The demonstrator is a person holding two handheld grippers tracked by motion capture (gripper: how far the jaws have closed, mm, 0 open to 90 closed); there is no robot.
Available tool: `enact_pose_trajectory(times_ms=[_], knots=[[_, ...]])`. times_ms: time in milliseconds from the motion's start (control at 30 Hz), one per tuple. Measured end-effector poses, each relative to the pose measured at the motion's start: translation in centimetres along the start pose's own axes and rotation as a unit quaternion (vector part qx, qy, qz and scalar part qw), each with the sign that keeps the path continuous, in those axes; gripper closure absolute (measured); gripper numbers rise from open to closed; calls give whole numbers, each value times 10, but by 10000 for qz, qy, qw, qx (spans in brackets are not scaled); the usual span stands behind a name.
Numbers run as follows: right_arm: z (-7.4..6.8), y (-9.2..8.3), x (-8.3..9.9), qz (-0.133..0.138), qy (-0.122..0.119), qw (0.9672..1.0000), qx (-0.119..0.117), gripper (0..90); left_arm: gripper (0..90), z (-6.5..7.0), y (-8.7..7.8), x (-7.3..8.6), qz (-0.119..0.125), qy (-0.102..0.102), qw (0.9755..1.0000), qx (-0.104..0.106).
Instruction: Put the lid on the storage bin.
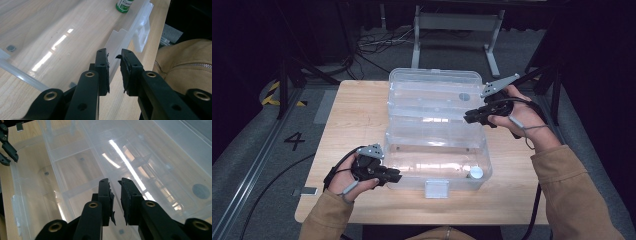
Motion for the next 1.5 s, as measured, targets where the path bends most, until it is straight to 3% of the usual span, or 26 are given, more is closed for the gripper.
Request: enact_pose_trajectory(times_ms=[400,1500], knots=[[-9,-3,4,32,-111,9998,-135,791,768,0,0,0,-2,0,10000,-11],[-31,-13,15,75,-252,9994,-236,801,766,0,0,0,-3,-23,10000,-17]])
Point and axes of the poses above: each handheld gripper's, and its own axes: y roughly forward along the jaws, x roughly out of its underside, z roughly to its right, the point moved 2 cm from there along y, roughly forward along the jaws, and after that the axes turned 5 degrees about -y, right-handed, at the moved point
